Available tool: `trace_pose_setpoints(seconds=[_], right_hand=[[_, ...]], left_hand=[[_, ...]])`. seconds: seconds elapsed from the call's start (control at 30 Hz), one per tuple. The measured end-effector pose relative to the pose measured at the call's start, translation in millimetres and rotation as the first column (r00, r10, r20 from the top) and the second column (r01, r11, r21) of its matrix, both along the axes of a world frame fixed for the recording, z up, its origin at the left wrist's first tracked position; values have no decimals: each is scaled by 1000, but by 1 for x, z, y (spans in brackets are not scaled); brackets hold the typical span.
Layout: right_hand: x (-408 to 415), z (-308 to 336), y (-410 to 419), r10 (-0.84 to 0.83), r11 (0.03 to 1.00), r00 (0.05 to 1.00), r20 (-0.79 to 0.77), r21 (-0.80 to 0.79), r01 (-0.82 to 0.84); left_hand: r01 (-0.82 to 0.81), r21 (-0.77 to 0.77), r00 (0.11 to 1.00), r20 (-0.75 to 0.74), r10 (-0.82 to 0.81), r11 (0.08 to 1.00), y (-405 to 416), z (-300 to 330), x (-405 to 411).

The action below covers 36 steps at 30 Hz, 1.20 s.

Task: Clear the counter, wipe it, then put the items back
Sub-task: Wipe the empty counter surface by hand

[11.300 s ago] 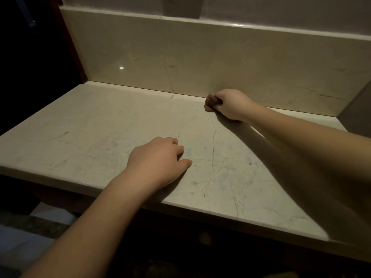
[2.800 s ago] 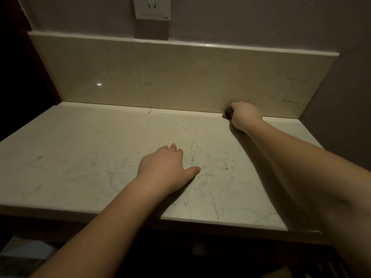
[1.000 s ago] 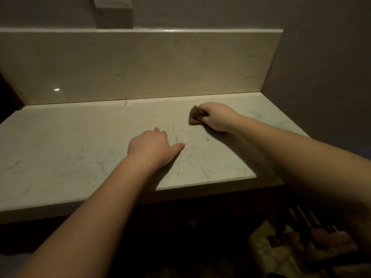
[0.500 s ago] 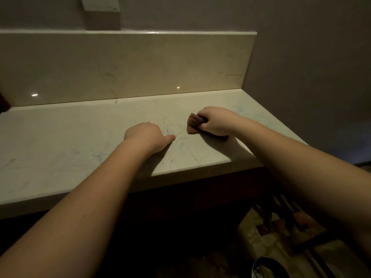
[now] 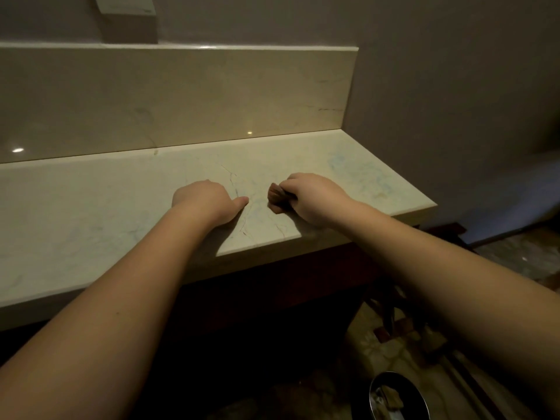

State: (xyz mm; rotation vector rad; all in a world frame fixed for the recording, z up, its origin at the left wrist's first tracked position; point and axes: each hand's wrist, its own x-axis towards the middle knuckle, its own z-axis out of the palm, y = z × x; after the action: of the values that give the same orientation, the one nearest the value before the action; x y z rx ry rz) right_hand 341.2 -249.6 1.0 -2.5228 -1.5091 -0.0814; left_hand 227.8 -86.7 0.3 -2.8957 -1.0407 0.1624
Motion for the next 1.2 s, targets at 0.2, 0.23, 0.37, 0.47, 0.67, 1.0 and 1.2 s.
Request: trace_pose_setpoints(seconds=[0.2,0.23,0.37,0.47,0.67,1.0,1.2], right_hand=[[10,18,17,-29,994,996,-79,-105,21],[10,18,22,-53,994,995,-89,-97,44],[4,11,17,-80,994,995,-64,-73,76],[-10,13,-11,-2,996,998,-66,-94,-4],[-22,21,-28,40,982,999,-11,-184,-41],[-28,16,-38,28,987,1000,-8,-161,-29],[-29,15,-36,2,991,1000,3,-134,-1]], left_hand=[[6,8,1000,-10,-6,1000,-3,3,0],[7,16,1000,-11,-7,1000,-4,3,0],[22,30,1000,0,-22,999,-6,2,-4],[34,33,999,-7,-34,999,-5,3,-6],[49,55,999,-4,-49,997,-5,0,-8],[30,49,999,-12,-30,998,-5,-1,-10],[45,57,999,-23,-43,997,-5,-2,-9]])
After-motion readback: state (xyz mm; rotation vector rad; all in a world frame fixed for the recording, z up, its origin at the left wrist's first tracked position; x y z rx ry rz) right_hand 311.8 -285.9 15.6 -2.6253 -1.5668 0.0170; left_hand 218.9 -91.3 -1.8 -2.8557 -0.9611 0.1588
